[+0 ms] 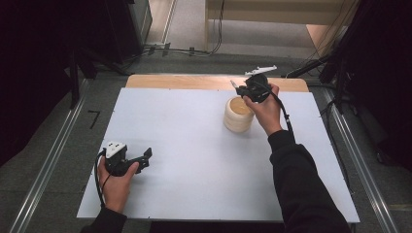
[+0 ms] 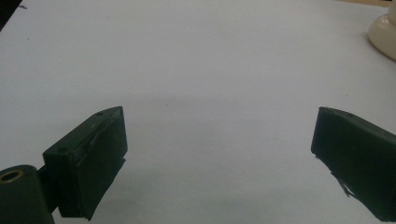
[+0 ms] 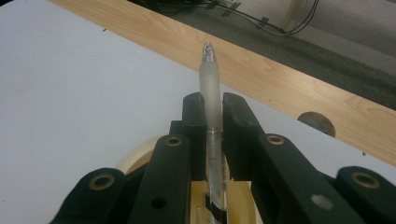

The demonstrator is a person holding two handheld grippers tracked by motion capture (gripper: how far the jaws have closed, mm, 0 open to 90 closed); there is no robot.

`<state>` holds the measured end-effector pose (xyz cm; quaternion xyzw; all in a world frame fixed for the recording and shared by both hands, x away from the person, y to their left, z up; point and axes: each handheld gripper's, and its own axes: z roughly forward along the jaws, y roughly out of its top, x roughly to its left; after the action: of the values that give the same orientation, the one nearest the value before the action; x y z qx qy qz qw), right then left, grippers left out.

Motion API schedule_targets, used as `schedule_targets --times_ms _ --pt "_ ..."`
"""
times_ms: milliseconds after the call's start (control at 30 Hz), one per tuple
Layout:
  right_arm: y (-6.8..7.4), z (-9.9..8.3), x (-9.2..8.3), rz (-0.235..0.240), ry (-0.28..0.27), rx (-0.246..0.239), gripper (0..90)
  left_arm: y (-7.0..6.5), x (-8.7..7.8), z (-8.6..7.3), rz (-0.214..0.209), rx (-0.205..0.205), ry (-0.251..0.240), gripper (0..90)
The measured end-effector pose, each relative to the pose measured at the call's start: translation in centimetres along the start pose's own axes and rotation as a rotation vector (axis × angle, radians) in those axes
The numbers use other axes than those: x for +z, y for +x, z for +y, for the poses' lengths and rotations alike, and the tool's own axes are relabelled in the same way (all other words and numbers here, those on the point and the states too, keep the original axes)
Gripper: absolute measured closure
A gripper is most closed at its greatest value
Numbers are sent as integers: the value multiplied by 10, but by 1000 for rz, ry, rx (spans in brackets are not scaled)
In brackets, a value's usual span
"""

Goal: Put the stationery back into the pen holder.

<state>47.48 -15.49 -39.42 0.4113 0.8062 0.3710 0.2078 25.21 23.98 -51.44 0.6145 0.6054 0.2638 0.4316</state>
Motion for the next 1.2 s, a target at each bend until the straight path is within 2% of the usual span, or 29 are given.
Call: schedule_targets --times_ms 767,1200 --pt "1 15 18 0 -12 26 781 1 1 0 -5 -2 0 43" --pt "3 13 22 13 -10 34 777 1 1 0 -8 -1 4 44"
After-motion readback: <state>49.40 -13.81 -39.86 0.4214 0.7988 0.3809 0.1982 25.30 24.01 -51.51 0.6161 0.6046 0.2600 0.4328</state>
